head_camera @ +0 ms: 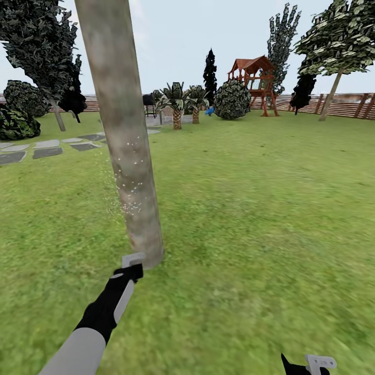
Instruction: In the garden, pick up the pesticide atomizer on the floor and spray pesticide onto both trees until each tree trunk is fully covered.
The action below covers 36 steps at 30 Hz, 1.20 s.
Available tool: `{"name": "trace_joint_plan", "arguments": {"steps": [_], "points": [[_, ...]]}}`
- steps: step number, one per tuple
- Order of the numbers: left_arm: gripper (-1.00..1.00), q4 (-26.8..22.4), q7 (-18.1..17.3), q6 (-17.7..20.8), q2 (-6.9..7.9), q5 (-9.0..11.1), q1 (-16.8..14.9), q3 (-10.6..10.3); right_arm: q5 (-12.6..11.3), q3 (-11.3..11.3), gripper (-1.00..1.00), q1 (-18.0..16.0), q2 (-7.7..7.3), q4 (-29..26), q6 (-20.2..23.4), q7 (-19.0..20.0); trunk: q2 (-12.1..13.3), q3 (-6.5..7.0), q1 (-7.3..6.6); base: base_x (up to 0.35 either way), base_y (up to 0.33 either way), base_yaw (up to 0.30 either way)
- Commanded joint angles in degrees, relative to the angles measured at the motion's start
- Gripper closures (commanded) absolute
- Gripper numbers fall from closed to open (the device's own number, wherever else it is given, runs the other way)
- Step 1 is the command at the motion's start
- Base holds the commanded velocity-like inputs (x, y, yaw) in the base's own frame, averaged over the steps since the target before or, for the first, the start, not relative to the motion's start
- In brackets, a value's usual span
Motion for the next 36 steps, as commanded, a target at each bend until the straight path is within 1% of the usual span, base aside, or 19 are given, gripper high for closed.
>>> {"name": "trace_joint_plan", "arguments": {"steps": [1,4,8,16,25,31,32,34,36], "points": [[1.00,0.1,-0.3,0.0,0.09,0.7,0.0,0.0,0.0,0.0,-1.00,0.0,0.00,0.0,0.0,0.0,0.0,0.00,0.00,0.050,-0.049,0.000],[1.00,0.1,-0.6,0.0,0.20,1.3,0.1,0.0,0.0,0.0,-1.00,0.0,0.00,0.0,0.0,0.1,0.0,0.00,0.00,0.075,-0.166,0.000],[1.00,0.1,-0.7,0.0,0.27,1.5,0.1,0.0,0.0,0.0,-1.00,0.0,0.00,0.0,0.0,0.1,0.0,0.00,0.00,0.100,-0.245,0.000],[1.00,0.1,-0.6,0.0,0.19,1.6,0.1,0.0,0.0,0.0,-1.00,0.0,0.83,0.0,0.0,0.1,0.0,0.00,0.00,0.162,-0.200,0.008],[1.00,-0.2,-0.6,0.0,0.19,1.6,0.1,-0.1,0.0,0.0,-1.00,0.0,1.23,0.0,0.0,0.0,0.0,0.00,0.00,0.276,-0.136,0.230],[1.00,0.0,-0.6,0.1,-0.02,1.6,0.1,-0.3,0.0,0.0,-1.00,0.0,1.23,0.0,0.0,0.1,0.0,0.00,0.00,0.144,-0.245,0.033],[1.00,0.1,-0.8,0.2,-0.05,1.6,0.1,-0.3,0.0,0.0,-1.00,0.0,1.23,0.0,0.0,0.1,0.0,0.00,0.00,0.138,-0.251,0.001],[1.00,0.1,-3.3,0.3,-0.08,1.6,0.1,-0.2,0.0,0.0,-1.00,0.0,1.23,0.0,0.0,0.1,0.0,0.00,0.00,0.141,-0.251,0.000],[1.00,0.1,-3.8,0.3,-0.08,1.6,0.1,-0.2,0.0,0.0,-1.00,0.0,1.23,0.0,0.0,0.1,0.0,0.00,0.00,0.143,-0.251,0.000]]}}
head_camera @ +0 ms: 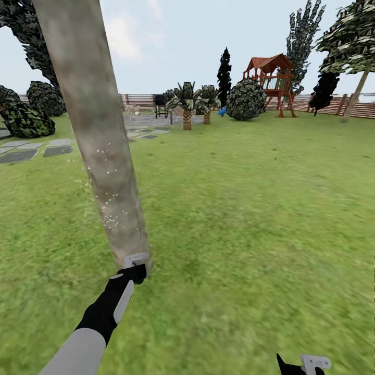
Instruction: In the garden, pick up the pesticide atomizer on the floor and spray pesticide onto both trees until each tree trunk is fully covered.
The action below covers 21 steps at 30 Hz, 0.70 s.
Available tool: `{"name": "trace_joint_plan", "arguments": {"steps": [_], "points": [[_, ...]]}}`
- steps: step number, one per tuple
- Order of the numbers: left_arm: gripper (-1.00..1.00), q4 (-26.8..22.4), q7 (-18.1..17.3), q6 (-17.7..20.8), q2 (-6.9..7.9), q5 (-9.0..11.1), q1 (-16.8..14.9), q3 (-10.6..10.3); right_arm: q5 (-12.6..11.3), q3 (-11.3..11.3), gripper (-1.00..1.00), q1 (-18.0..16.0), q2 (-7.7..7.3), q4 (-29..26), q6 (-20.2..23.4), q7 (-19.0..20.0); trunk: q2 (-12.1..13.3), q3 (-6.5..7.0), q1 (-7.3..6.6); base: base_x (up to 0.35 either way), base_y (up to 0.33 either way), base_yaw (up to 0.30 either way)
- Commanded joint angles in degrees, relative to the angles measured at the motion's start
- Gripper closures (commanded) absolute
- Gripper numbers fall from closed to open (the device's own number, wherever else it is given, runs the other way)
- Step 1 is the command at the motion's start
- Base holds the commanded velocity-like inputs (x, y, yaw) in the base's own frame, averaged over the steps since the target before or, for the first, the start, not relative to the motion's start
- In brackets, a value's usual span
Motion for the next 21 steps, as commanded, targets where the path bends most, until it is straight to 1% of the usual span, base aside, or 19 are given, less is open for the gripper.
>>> {"name": "trace_joint_plan", "arguments": {"steps": [1,7,12,14,18,21], "points": [[1.00,0.0,0.0,0.0,0.00,0.0,0.0,0.0,0.0,0.0,-1.00,0.0,0.00,0.0,0.0,0.0,0.0,0.00,0.00,0.143,-0.251,0.000],[1.00,0.0,0.5,0.1,-0.07,-0.2,0.0,-0.1,0.0,0.0,-1.00,0.0,0.00,0.0,0.0,0.0,0.0,0.00,0.00,0.143,-0.251,0.045],[1.00,0.0,0.5,0.6,-0.03,-0.5,0.0,0.2,0.0,0.0,-1.00,0.0,0.00,0.0,0.0,0.0,0.0,0.00,0.00,0.172,-0.242,0.245],[1.00,0.1,0.7,0.7,0.00,-0.5,0.0,0.3,0.0,0.0,-1.00,0.0,0.00,0.0,0.0,0.0,0.0,0.00,0.00,0.209,-0.221,0.095],[1.00,0.1,3.9,0.8,0.00,-0.3,0.0,0.4,0.0,0.0,-1.00,0.0,0.00,0.0,0.0,0.0,0.0,0.00,0.00,0.229,-0.207,0.010],[1.00,0.1,4.3,0.9,-0.06,-0.2,0.0,0.1,0.0,0.0,-1.00,0.0,0.00,0.0,0.0,0.0,0.0,0.00,0.00,0.232,-0.205,0.092]]}}
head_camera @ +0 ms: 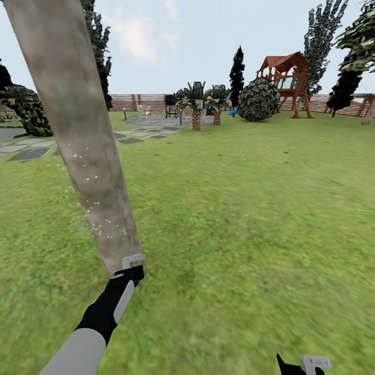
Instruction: In the garden, pick up the pesticide atomizer on the floor and spray pesticide onto both trees until each tree trunk is fully covered.
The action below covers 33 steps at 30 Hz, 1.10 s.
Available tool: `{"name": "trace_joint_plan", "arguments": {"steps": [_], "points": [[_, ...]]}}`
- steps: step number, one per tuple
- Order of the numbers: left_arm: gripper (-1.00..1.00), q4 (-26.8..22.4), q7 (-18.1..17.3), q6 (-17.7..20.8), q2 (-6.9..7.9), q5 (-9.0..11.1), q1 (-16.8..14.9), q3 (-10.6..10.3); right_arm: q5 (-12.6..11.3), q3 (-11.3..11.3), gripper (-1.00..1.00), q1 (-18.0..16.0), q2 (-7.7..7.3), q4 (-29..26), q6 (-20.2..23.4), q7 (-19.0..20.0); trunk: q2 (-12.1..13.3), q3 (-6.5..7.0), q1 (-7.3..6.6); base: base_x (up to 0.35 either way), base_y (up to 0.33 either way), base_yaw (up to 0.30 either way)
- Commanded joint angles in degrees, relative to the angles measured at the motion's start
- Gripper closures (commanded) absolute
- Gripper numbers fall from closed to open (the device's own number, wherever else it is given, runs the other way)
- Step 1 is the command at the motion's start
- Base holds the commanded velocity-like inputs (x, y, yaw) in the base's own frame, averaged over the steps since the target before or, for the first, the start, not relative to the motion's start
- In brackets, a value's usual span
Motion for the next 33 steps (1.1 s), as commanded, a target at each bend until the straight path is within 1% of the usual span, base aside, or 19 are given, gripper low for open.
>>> {"name": "trace_joint_plan", "arguments": {"steps": [1,6,14,17,25,33], "points": [[1.00,0.0,0.0,0.0,-0.02,0.0,0.0,0.0,0.0,0.0,-1.00,0.0,0.00,0.0,0.0,0.0,0.0,0.00,0.00,0.231,-0.205,0.221],[1.00,0.0,0.1,-0.1,-0.03,0.0,0.0,0.0,0.0,0.0,-1.00,0.0,0.00,0.0,0.0,0.0,0.0,0.00,0.00,0.146,-0.159,0.269],[1.00,0.0,0.1,-0.2,-0.25,0.0,0.0,-0.1,0.0,0.0,-1.00,0.0,0.00,0.0,0.0,0.0,0.0,0.00,0.00,-0.020,-0.031,0.276],[1.00,0.0,0.1,-0.2,-0.29,0.0,0.0,-0.1,0.0,0.0,-1.00,0.0,0.00,0.0,0.0,0.0,0.0,0.00,0.00,-0.128,-0.211,0.258],[1.00,0.0,0.2,-0.2,-0.25,0.1,0.0,0.0,0.0,0.0,-1.00,0.0,0.03,0.0,0.0,0.0,0.0,0.01,0.00,-0.138,-0.240,0.036],[1.00,0.0,0.2,-0.2,-0.21,0.1,0.0,0.0,0.0,0.0,-1.00,0.0,0.09,0.0,0.0,0.0,0.0,0.31,0.00,-0.033,-0.265,0.225]]}}
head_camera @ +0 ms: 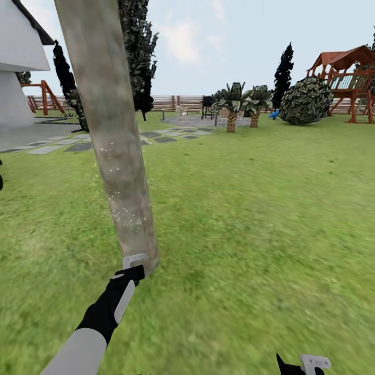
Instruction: In the garden, pick up the pesticide atomizer on the floor and spray pesticide onto both trees until each tree trunk is fully covered.
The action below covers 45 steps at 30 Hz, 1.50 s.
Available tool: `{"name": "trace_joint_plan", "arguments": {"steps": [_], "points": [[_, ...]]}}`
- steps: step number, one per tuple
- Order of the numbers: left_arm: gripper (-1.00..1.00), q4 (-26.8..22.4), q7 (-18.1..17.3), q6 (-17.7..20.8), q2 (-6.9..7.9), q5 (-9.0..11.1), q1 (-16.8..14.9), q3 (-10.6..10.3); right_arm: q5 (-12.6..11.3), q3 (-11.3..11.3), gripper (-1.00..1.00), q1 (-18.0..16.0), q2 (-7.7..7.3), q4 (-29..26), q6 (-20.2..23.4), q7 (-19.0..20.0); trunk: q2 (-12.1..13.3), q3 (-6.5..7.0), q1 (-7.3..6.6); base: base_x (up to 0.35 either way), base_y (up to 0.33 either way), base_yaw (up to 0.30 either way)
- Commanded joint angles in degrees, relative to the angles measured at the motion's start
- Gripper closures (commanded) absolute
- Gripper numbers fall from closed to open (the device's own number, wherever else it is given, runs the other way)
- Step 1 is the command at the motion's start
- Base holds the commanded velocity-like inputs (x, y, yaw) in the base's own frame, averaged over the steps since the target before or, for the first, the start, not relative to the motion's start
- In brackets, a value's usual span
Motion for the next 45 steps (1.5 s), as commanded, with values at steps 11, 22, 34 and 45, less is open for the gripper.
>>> {"name": "trace_joint_plan", "arguments": {"steps": [11,22,34,45], "points": [[1.00,0.0,0.0,0.0,0.00,0.0,0.0,0.0,0.0,0.0,-1.00,0.0,0.00,0.0,0.0,0.0,0.0,0.36,0.00,0.000,-0.272,0.178],[1.00,0.0,0.0,0.0,0.00,0.0,0.0,0.0,0.0,0.0,-1.00,0.0,0.00,0.0,0.0,0.0,0.0,0.36,0.00,0.000,-0.272,0.053],[1.00,0.0,0.0,0.0,0.00,-0.1,0.0,0.0,0.0,0.0,-1.00,0.0,0.00,0.0,0.0,0.0,0.0,0.36,0.00,0.000,-0.272,0.258],[1.00,0.0,0.0,-0.1,0.00,-0.1,0.0,0.0,0.0,0.0,-1.00,0.0,0.00,0.0,0.0,0.0,0.0,0.36,0.00,0.000,-0.272,0.016]]}}
